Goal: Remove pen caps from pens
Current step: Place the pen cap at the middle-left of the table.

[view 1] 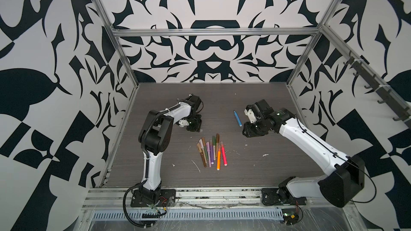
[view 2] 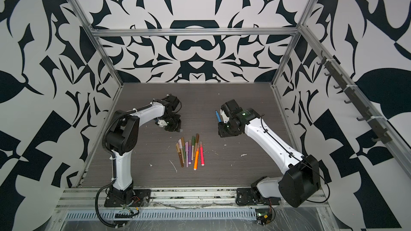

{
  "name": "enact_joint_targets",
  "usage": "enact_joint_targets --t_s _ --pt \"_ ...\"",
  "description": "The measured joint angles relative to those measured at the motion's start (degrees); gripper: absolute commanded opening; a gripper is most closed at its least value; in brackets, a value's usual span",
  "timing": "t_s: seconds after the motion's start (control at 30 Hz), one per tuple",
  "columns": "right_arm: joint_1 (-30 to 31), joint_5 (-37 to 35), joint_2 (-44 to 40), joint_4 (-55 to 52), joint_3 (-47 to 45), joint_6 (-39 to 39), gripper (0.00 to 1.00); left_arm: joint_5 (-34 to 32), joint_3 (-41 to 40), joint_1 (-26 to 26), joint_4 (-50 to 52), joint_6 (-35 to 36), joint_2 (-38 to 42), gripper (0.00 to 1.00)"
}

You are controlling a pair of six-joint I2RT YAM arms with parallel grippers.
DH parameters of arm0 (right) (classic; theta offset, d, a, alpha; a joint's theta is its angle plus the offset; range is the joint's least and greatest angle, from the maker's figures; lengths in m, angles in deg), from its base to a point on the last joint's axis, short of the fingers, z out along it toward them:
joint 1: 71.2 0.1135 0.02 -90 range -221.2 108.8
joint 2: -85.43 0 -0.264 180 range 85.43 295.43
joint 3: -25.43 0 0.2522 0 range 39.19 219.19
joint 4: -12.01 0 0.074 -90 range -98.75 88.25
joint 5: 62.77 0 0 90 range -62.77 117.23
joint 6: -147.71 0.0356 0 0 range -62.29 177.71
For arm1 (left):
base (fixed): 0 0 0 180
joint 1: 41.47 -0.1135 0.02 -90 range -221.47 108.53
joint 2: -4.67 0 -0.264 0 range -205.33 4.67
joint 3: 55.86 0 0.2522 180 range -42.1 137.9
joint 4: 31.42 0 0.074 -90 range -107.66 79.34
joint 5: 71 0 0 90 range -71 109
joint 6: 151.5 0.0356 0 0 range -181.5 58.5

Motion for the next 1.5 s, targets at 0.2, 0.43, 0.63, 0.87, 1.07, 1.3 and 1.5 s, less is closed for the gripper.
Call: enact_joint_targets --t_s 0.2,0.43,0.63,0.87,1.07,1.3,1.5 --pt "0.0 0.2 0.7 1.6 0.0 0.1 0.45 -4.1 2.6 -7.7 5.1 11.4 -0.9 0.14" --pt "0.0 1.6 6.5 3.1 1.9 0.2 0.44 -5.7 2.7 -17.0 8.6 28.1 -0.9 0.14" --pt "0.0 2.6 11.6 4.3 6.5 0.2 0.44 -7.4 4.1 -21.5 12.3 44.3 -1.4 0.13" --pt "0.0 3.8 14.6 4.7 9.8 0.2 0.44 -13.5 10.5 -21.4 16.5 61.7 -4.8 0.14" --pt "0.0 4.0 14.7 4.9 10.2 0.2 0.44 -17.7 16.8 -21.3 20.1 73.1 -7.5 0.15" --pt "0.0 3.9 12.2 5.1 8.3 0.2 0.45 -18.8 20.4 -21.3 22.0 80.5 -10.5 0.21" --pt "0.1 3.9 10.3 5.1 6.4 0.5 0.45 -17.1 20.4 -21.3 22.5 82.2 -10.9 0.22"
